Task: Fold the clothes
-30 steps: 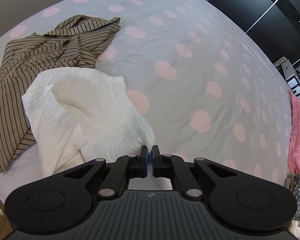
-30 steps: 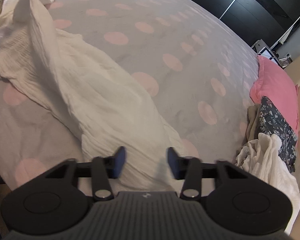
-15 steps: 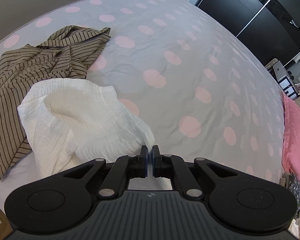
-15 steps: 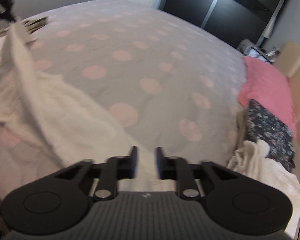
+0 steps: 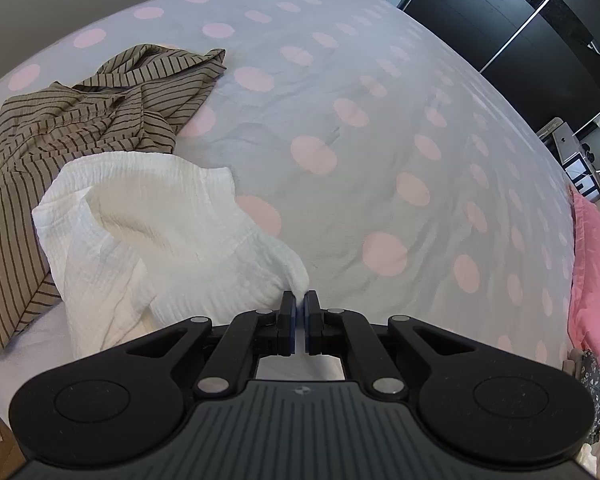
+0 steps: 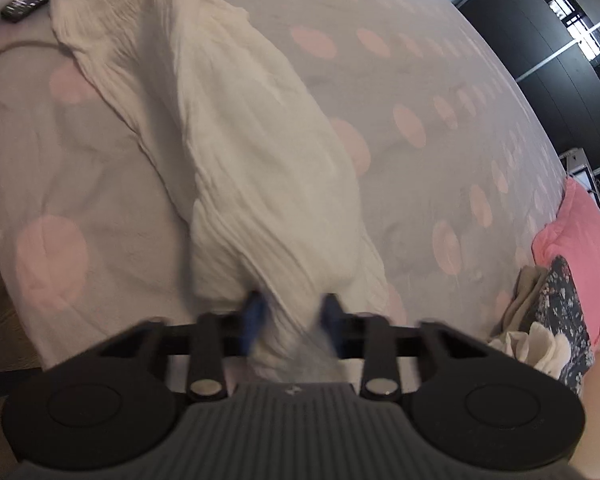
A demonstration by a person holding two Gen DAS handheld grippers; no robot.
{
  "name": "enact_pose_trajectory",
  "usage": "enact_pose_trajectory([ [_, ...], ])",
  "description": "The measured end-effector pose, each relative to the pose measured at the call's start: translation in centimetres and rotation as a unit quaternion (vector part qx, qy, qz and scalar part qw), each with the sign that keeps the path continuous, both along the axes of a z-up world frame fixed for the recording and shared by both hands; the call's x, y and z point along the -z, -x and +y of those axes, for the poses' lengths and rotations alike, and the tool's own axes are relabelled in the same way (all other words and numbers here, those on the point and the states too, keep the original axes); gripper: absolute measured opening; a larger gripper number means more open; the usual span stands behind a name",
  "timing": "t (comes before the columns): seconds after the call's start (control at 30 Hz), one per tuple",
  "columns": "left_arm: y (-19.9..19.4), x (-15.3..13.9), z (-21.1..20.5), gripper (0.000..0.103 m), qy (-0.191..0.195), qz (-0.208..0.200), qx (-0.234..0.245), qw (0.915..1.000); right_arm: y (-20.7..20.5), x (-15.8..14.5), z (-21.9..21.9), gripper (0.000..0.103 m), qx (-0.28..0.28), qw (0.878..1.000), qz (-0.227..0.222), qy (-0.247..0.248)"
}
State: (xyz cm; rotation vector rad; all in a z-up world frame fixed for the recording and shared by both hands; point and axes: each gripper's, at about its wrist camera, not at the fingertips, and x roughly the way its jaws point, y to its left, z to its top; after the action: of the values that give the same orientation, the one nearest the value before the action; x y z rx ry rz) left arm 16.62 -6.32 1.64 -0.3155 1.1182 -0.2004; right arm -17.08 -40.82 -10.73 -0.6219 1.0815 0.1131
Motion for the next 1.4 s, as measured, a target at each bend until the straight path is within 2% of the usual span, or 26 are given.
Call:
enact_pose_trajectory([
  [0.1,0.1,-0.2,0.3,0.002,0.004,-0.004,-0.002,1.0,-0.3,-2.2,-2.0,0.015,0.05,0.996,-0.033,-0.064],
  [0.23,0.3,-1.7,0.3,0.002,0.02,-0.024,-0.002,0.9995,-1.1,-6.5,-5.3,0.01,0.137,0.978,-0.093,-0.129],
  [0.43,-0.2,-5.1,-0.8,0.002,0.032,-0.068,0.008,0.9971,-3.9,-14.4,-8.1,0.009,0.209,0.946,-0.196,-0.149],
  [0.53,-1.6,-6.2,-2.1,0.002,0.03,-0.072,0.014,0.9969,-7.1,-15.5,-9.3,0.009,0.249,0.939,-0.204,-0.12],
  [0.6,-2.8,-6.3,-3.5,0.002,0.022,-0.077,0.015,0.9967,-9.6,-15.2,-10.1,0.009,0.269,0.936,-0.201,-0.105],
  [0.8,-6.5,-6.0,-8.7,0.002,-0.031,-0.129,0.01,0.9911,-18.2,-12.0,-12.3,0.009,0.297,0.931,-0.204,-0.064],
  [1.0,-11.5,-4.1,-13.6,0.002,-0.071,-0.165,0.004,0.9837,-26.6,-7.8,-15.4,0.009,0.32,0.924,-0.199,-0.06],
  [1.17,-14.8,-0.6,-16.5,0.002,-0.096,-0.148,-0.001,0.9842,-30.3,-4.1,-17.1,0.01,0.337,0.922,-0.176,-0.069],
  [1.23,-15.5,0.9,-17.2,0.003,-0.103,-0.137,0.005,0.9852,-31.1,-2.8,-17.6,0.014,0.343,0.922,-0.163,-0.074],
  [1.3,-16.0,2.2,-17.8,0.004,-0.108,-0.114,0.023,0.9873,-31.2,-2.0,-18.3,0.034,0.35,0.92,-0.153,-0.083],
  [1.4,-15.9,3.5,-18.1,0.015,-0.111,-0.092,0.048,0.9884,-30.1,-1.9,-19.2,0.038,0.366,0.911,-0.158,-0.108],
])
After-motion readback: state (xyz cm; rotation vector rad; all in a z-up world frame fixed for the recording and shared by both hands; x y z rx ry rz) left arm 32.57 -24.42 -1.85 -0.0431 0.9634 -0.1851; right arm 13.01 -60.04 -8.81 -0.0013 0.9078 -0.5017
